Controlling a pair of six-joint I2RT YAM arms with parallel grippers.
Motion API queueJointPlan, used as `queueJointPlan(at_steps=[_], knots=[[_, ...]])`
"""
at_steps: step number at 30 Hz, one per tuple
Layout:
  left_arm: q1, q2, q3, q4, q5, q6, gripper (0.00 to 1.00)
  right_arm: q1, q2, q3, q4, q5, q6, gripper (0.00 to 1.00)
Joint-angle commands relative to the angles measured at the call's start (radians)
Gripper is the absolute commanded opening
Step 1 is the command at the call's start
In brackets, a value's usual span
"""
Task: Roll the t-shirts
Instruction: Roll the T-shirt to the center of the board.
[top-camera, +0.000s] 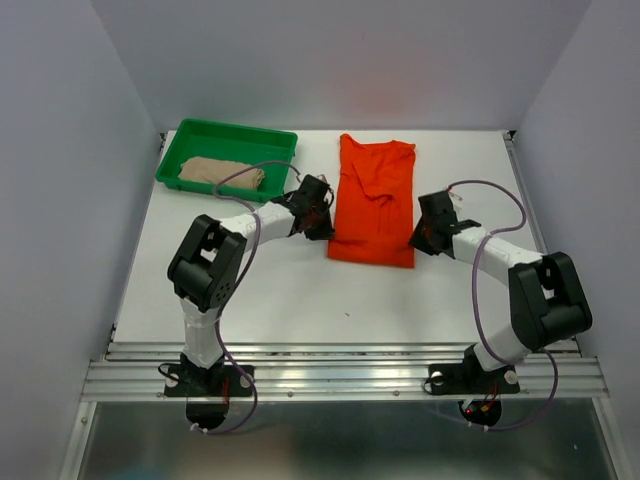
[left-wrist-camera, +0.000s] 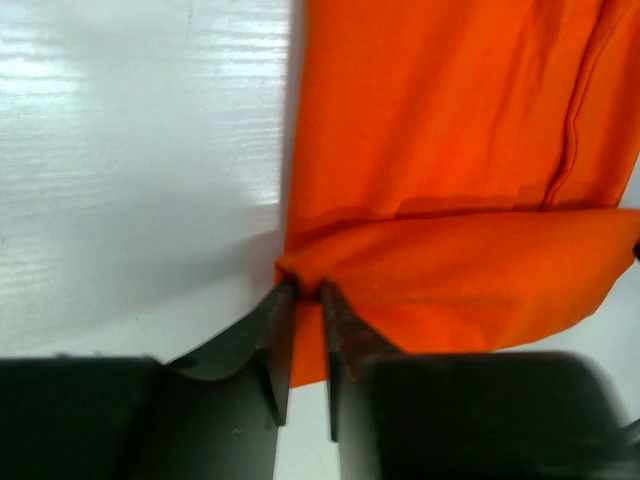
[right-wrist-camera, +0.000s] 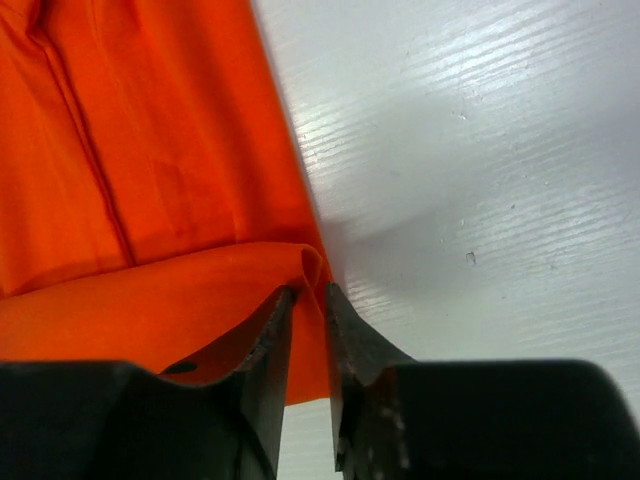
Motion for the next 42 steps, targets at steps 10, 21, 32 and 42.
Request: queueJointPlan(at_steps=[10,21,32,42], knots=[[0.009,-0.17,0.041,-0.057,-0.209,0.06,0.65,-0.01,-0.177,0.046,-0.054,-0.025,-0.033,0.47],[-0.072,-0.192,0.046,-0.016,-0.061,0.117,0.0,0.053,-0.124,0.071,-0.007,-0.153,-0.011,0.01],[-0.089,-0.017,0.075,0.006,0.01,0.149,0.0,0.053,0.08,0.123,0.003,-0.074,-0.025,0.01],[-0.08,0.009,0.087,0.012,-0.091,0.169,0.0,0.053,0.114,0.16,-0.025,-0.009,-0.077,0.01]])
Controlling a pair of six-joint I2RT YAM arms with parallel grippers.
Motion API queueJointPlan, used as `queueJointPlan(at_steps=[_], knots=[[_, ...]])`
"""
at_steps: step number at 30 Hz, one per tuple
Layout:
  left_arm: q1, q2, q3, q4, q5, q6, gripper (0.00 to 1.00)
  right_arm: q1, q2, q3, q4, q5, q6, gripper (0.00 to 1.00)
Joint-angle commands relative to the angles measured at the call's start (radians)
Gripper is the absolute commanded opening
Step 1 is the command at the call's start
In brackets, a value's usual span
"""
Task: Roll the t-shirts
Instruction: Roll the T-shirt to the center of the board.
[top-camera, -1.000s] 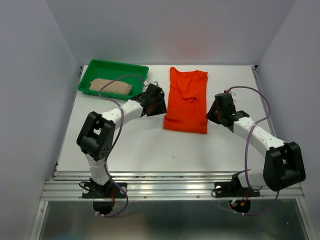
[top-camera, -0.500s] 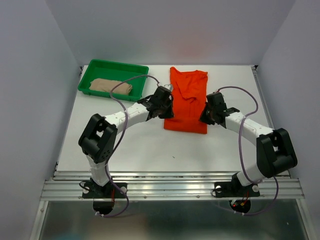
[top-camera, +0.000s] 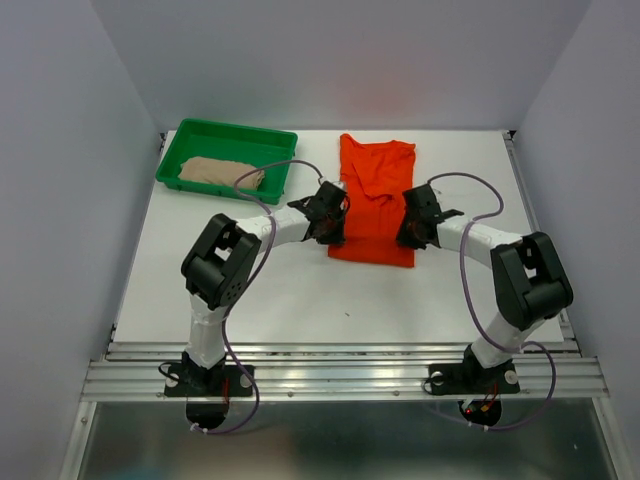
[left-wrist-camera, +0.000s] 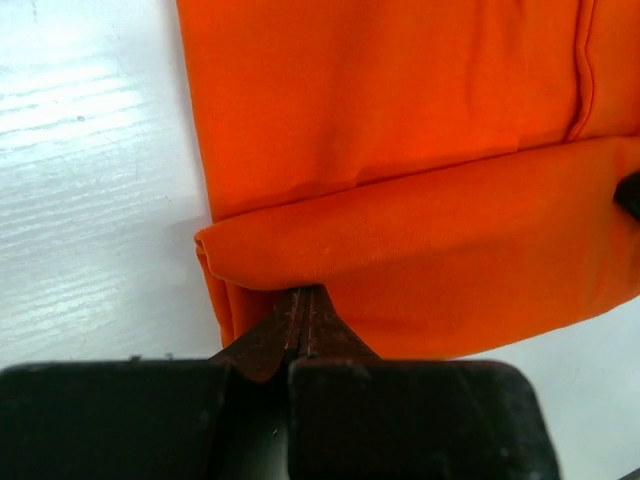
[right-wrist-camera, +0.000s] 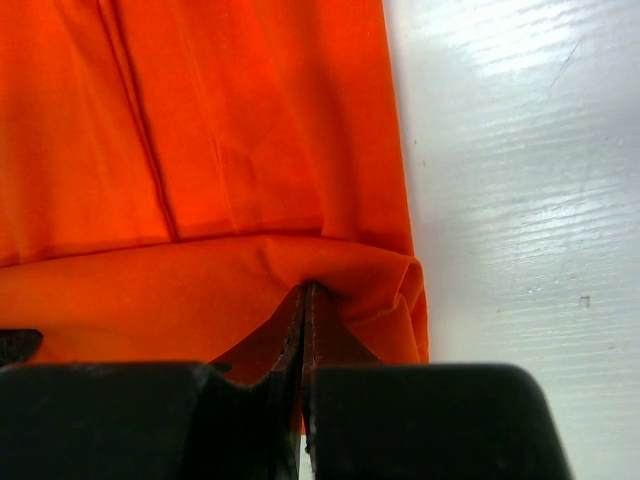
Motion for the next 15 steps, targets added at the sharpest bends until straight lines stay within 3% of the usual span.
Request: queueJointPlan(at_steps=[1,8,15], knots=[[0.005,-0.094,0.03,0.011,-0.057,0.027,0.0,0.001,-0.057,0.044,-0.015,0.06,-0.039,0.01],[0.005,-0.143,0.029,0.011,-0.047,0.016,0.0,0.001,-0.177,0.024,-0.041,0.143,-0.059,0.01],[0.008,-0.037,0.079,-0.01,-0.061,0.029,0.0,0.001,-0.073,0.013,-0.046,0.165,-0.064,0.01]])
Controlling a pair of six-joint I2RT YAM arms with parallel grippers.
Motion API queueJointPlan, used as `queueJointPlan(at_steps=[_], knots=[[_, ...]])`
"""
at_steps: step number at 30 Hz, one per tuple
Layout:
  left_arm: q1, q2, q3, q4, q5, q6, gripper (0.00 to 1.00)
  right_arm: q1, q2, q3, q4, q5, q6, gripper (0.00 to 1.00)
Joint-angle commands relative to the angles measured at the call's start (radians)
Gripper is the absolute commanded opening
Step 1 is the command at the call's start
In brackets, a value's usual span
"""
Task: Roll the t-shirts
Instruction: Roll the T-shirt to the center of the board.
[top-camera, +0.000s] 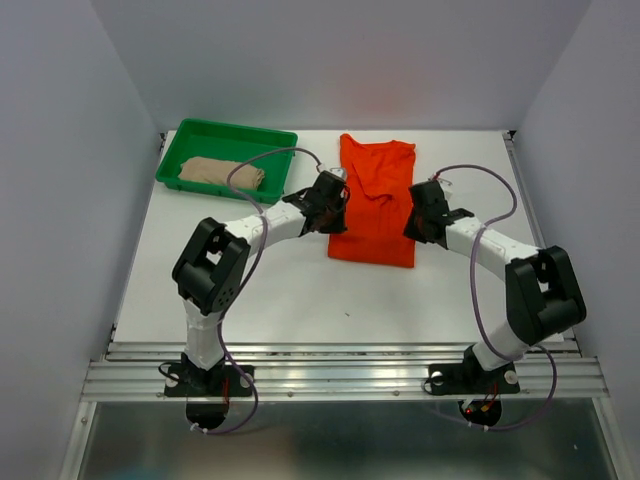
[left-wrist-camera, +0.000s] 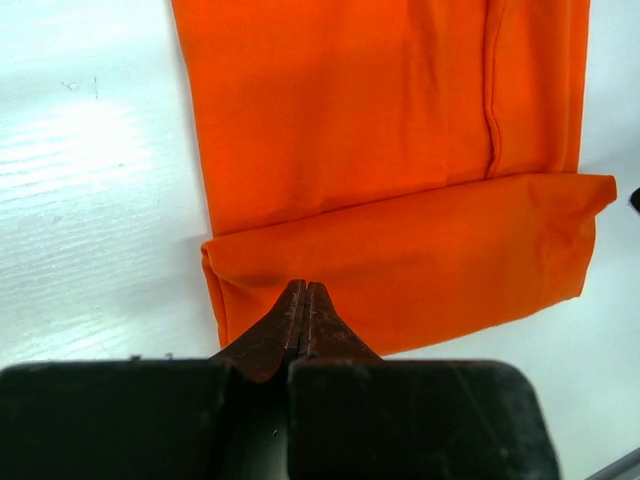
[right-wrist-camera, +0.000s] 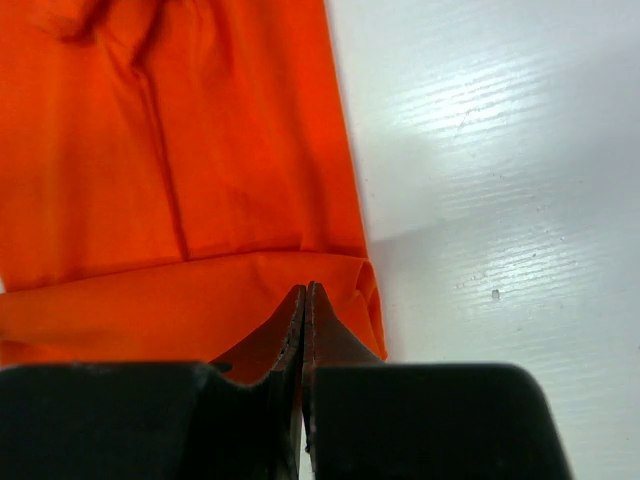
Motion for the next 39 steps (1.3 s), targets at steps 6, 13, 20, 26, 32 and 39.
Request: queueJointPlan(at_steps=[6,13,20,26,32,39], knots=[[0.018,0.105,0.055,-0.008,-0.021,0.014,0.0,0.001,0.131,-0.003,0.009,0.053,-0.02,0.01],[0.018,0.048,0.076,-0.054,-0.087,0.017,0.0,0.001,0.007,-0.006,-0.037,0.057,-0.038,0.01],[0.02,-0.112,0.101,-0.091,-0.099,0.029,0.0,0.001,-0.161,0.02,-0.089,0.039,-0.121,0.01],[0.027,-0.205,0.044,-0.1,-0.098,0.005,0.0,0.001,-0.246,-0.024,-0.122,0.008,-0.12,0.01],[0.033,-0.285,-0.075,-0.074,-0.066,-0.037,0.0,0.126,-0.218,-0.023,-0.108,0.023,-0.155,0.03],[0.127,-0.477,-0.227,-0.106,-0.078,-0.068,0.0,0.309,-0.004,0.121,-0.158,0.197,-0.296,0.27]])
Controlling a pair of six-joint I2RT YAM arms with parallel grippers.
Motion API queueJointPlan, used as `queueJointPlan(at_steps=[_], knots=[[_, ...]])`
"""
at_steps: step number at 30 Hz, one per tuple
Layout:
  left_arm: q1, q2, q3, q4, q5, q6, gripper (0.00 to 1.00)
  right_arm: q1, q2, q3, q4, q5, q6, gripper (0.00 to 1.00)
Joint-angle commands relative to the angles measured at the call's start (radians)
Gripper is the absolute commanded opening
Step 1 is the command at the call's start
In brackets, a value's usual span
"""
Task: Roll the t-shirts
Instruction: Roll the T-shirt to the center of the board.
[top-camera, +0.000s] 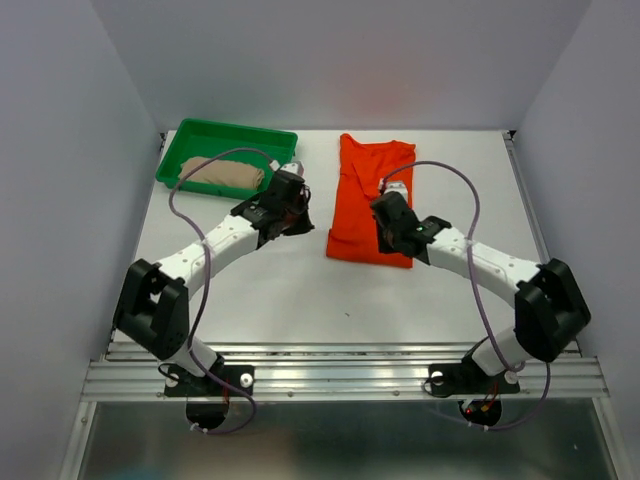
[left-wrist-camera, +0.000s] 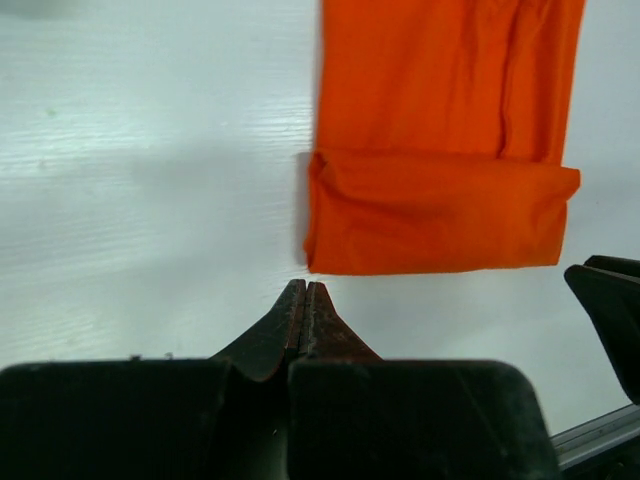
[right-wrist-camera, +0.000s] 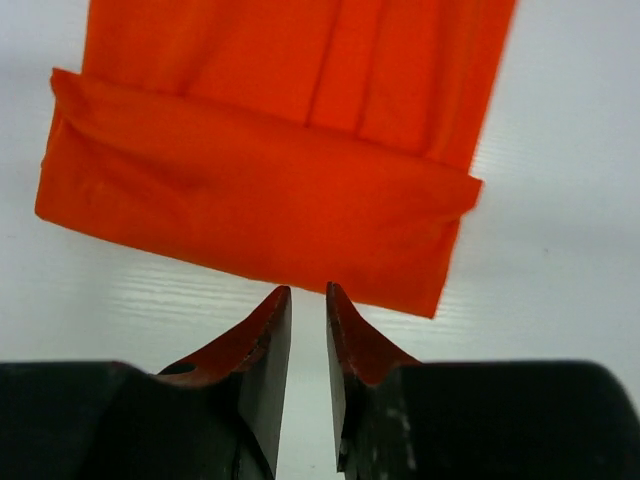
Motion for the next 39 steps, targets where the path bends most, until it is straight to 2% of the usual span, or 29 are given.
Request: queueJointPlan(at_steps=[1,7,17,25,33,37,39], knots=[[0.081,-0.174,-0.067,-0.022,-0.027,-0.021,0.0,0.04,0.122,0.115,-0.015,0.102,-0.096,0.27],[0.147,-0.302,-0.147,-0.065,-0.054,-0.015,0.0,0.04,0.272,0.155,0.074,0.113,-0.105,0.27],[0.163,-0.353,-0.21,-0.063,-0.033,-0.018,0.0,0.009,0.464,0.139,0.135,-0.002,-0.055,0.23],[0.164,-0.365,-0.228,-0.051,-0.028,-0.01,0.0,0.028,0.385,0.021,0.12,-0.137,0.137,0.24],[0.167,-0.362,-0.233,-0.043,-0.034,-0.006,0.0,0.187,0.349,0.016,0.181,-0.277,0.384,0.25],[0.175,-0.394,-0.216,-0.08,-0.067,0.005,0.0,0.232,0.335,0.108,0.122,-0.187,0.394,0.25],[0.187,-0.409,-0.207,-0.097,-0.077,0.014,0.0,0.241,0.317,0.151,0.085,-0.143,0.337,0.27]])
